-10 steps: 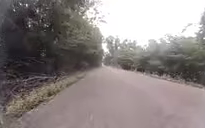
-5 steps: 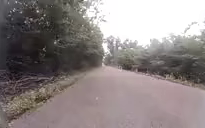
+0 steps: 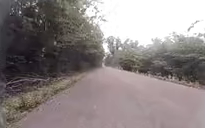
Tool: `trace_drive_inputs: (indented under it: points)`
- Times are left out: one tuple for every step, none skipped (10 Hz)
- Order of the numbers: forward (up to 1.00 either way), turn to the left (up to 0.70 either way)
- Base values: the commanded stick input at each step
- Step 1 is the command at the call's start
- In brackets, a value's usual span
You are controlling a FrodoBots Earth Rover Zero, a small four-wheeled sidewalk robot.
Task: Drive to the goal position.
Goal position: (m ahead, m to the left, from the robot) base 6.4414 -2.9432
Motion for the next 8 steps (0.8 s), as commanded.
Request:
trace_drive_inputs:
  points:
    - [0.7, 0.0]
    - [0.7, 0.0]
    - [0.7, 0.0]
    - [0.7, 0.0]
    - [0.7, 0.0]
    - [0.7, 0.0]
    - [0.7, 0.0]
    - [0.7, -0.02]
